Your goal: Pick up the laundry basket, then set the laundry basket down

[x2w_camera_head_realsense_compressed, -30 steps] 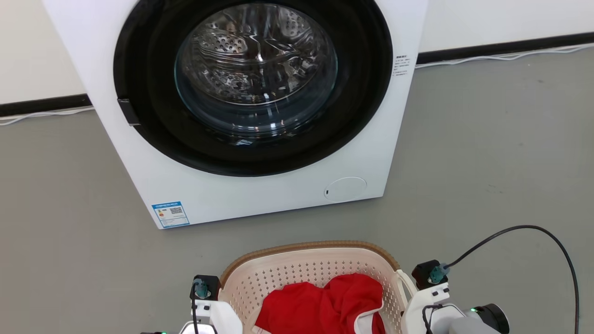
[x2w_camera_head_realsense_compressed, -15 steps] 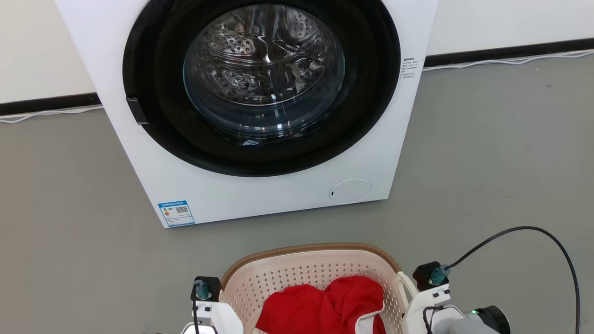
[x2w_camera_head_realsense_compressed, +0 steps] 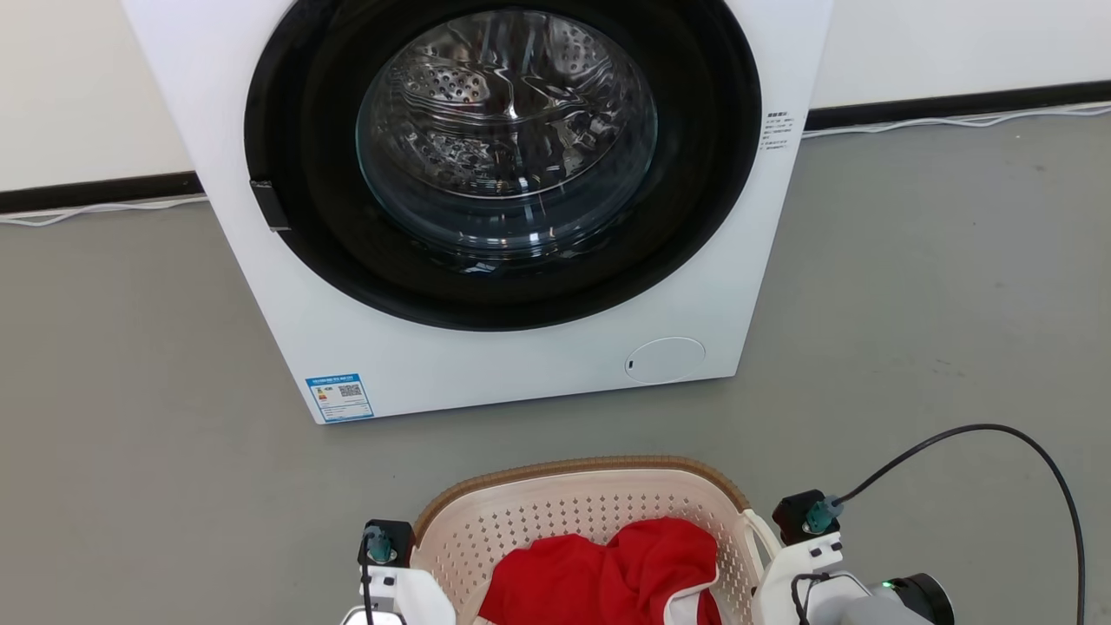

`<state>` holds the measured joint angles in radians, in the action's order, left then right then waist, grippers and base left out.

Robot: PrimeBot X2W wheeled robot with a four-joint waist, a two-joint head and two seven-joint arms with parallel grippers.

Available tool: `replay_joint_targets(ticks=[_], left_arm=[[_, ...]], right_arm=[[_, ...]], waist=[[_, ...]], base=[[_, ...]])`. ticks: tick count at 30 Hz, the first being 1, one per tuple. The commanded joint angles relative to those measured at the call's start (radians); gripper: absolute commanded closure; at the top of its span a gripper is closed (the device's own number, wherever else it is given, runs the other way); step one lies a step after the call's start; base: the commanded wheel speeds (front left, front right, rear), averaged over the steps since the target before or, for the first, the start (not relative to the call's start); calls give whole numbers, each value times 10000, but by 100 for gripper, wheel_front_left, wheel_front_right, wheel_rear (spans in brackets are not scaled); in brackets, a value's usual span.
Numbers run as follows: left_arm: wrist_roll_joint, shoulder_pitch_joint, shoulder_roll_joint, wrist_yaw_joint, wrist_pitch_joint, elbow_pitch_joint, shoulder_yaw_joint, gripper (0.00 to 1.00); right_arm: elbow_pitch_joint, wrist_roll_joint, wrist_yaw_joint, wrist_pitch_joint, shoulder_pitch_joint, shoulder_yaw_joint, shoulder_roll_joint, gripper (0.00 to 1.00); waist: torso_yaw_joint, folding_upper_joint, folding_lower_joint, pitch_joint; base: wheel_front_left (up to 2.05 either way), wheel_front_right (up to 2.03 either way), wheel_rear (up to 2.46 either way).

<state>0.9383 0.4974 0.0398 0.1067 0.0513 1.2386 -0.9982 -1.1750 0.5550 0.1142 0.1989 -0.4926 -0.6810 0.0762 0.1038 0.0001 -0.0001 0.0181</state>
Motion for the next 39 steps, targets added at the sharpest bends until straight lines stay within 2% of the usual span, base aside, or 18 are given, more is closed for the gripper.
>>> replay_joint_targets(ticks=[1,14,20,27,33,39], left_arm=[[34,305,104,74,-84,-58,78,100],[166,421,104,142,-126,-11,-96,100],[241,762,104,217,-449,23,-36,100],[184,1665,164,348,-1136,115,78,100],[1,2859,258,619,-1956,156,147,100],[-189,4000,398,712,-2515,192,156,100]], right_arm=[[298,1,165,-236,-262,-204,-260,100],[470,144,165,-254,-293,-304,-260,100],[724,193,165,-700,-575,-310,-260,100],[553,-125,165,-1741,-1433,5,-260,100],[167,-521,165,-2703,-2486,431,-260,100],[-252,-830,165,-3612,-3539,903,-260,100]], waist=[[-31,-1,1,-3],[-196,-1,1,-148],[-190,-1,1,-671],[-255,-1,1,-2048],[-379,-1,1,-3795],[-381,-1,1,-5574]], base=[[0,0,0],[0,0,0],[0,0,0],[0,0,0],[0,0,0],[0,0,0]])
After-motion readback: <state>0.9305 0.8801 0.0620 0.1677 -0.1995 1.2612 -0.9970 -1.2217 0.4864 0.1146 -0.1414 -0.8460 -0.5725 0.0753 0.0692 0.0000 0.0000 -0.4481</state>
